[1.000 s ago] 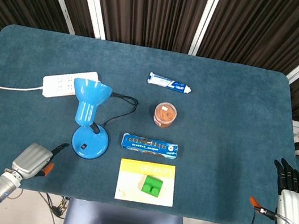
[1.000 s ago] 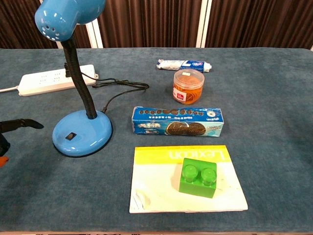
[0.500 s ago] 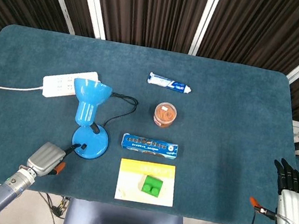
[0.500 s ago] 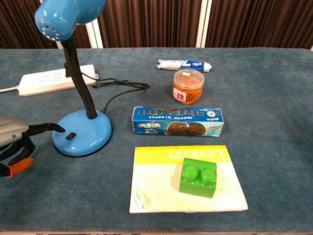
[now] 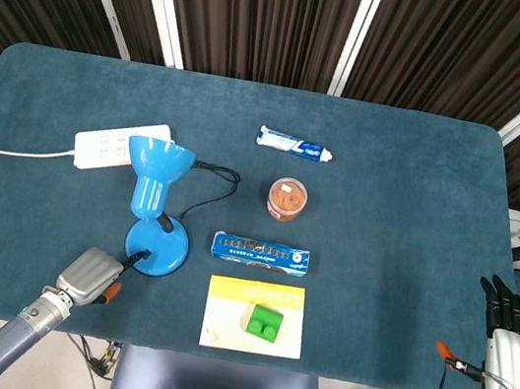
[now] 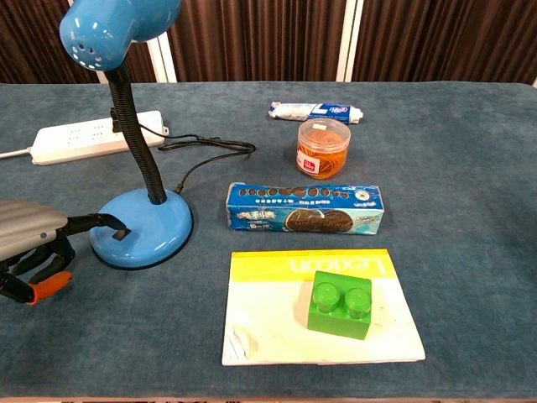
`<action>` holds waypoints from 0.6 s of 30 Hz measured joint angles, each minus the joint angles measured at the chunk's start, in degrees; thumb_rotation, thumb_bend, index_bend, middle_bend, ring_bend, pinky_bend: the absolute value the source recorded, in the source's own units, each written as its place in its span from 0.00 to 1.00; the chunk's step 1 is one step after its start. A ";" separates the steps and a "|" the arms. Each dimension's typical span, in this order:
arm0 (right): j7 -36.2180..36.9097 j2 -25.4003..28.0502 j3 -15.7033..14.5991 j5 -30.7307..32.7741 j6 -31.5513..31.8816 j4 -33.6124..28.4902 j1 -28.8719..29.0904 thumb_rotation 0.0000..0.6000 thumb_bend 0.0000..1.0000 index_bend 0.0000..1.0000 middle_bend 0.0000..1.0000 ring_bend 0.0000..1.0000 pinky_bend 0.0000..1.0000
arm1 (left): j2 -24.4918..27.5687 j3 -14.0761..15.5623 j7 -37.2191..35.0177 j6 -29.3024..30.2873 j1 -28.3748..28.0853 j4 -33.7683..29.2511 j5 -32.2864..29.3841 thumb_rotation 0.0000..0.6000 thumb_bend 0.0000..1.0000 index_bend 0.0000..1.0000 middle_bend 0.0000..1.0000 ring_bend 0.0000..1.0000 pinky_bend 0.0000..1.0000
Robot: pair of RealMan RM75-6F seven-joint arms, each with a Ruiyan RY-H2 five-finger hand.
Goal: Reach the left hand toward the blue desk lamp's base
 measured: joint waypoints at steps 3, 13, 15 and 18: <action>-0.18 -0.11 -0.08 -0.05 -0.19 0.03 0.08 1.00 0.10 0.00 0.02 0.04 0.00 | 0.01 0.16 0.35 0.03 -0.18 -0.11 -0.41 1.00 0.53 0.09 0.73 0.74 0.82; -0.81 -0.34 -0.17 0.16 -0.68 -0.07 0.32 1.00 0.10 0.00 0.02 0.04 0.00 | 0.03 0.74 0.84 0.08 -0.69 0.04 -1.77 1.00 0.53 0.08 0.72 0.73 0.82; -0.90 -0.37 -0.24 0.11 -0.70 -0.13 0.30 1.00 0.10 0.00 0.02 0.04 0.00 | 0.04 0.98 1.03 0.03 -0.77 0.08 -1.95 1.00 0.53 0.08 0.72 0.73 0.82; -0.93 -0.37 -0.21 0.19 -0.73 -0.17 0.31 1.00 0.10 0.00 0.02 0.04 0.00 | 0.02 1.20 1.26 -0.11 -0.96 0.13 -2.24 1.00 0.53 0.08 0.72 0.73 0.82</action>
